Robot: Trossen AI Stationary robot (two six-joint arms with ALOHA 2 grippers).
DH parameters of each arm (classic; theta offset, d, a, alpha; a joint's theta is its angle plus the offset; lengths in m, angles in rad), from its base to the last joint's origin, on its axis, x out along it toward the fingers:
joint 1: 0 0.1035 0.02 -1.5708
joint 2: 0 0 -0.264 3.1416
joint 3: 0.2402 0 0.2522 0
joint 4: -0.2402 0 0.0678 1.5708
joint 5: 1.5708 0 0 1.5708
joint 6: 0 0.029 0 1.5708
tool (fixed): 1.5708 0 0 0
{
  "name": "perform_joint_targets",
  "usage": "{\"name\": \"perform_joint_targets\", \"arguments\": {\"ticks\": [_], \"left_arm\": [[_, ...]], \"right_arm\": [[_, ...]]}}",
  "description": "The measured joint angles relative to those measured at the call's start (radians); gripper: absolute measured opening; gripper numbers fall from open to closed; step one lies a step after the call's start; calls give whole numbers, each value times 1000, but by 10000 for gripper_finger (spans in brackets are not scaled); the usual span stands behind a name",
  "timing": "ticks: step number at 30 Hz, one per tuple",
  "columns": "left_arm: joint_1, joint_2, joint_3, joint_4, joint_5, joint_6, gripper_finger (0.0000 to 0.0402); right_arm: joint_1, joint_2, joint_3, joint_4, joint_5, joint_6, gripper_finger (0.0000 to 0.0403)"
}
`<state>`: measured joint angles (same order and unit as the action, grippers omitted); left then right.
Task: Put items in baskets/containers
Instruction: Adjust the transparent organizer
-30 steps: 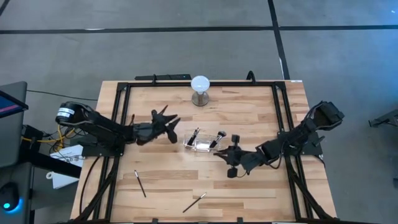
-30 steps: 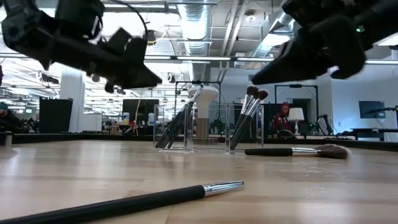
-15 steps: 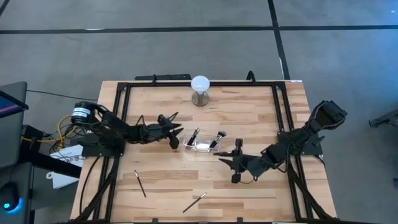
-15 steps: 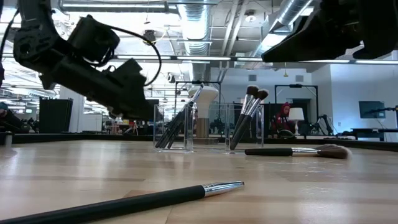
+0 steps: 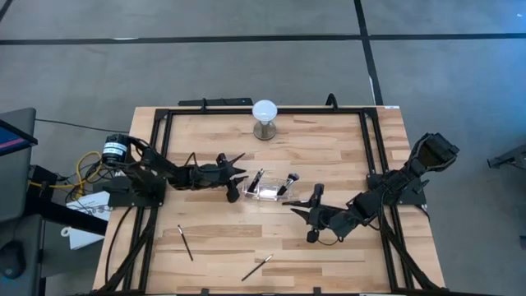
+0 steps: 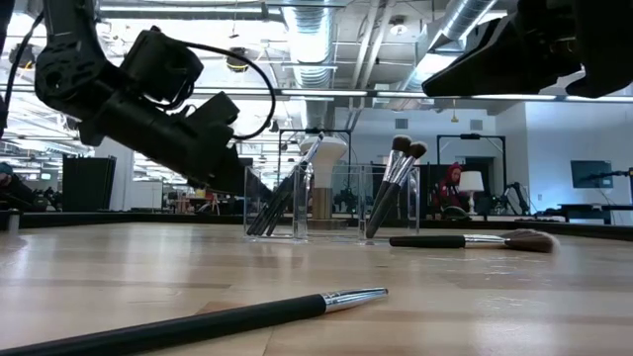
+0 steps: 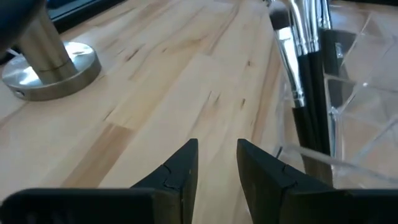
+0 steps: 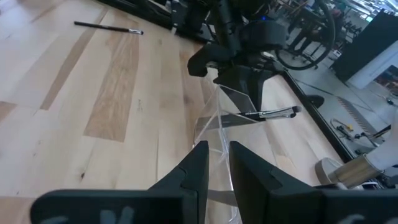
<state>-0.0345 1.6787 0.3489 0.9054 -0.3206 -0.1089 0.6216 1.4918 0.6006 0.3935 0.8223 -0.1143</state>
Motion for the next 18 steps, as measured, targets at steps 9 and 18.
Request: {"name": "perform_joint_targets", "arguments": {"ticks": [9,18], "left_arm": [[0,0,-21,0,10,0,108],[0,0,-21,0,87,0,108]], "right_arm": [[0,0,0,-9,0,1,55],[0,0,0,-22,0,2,55]]}}
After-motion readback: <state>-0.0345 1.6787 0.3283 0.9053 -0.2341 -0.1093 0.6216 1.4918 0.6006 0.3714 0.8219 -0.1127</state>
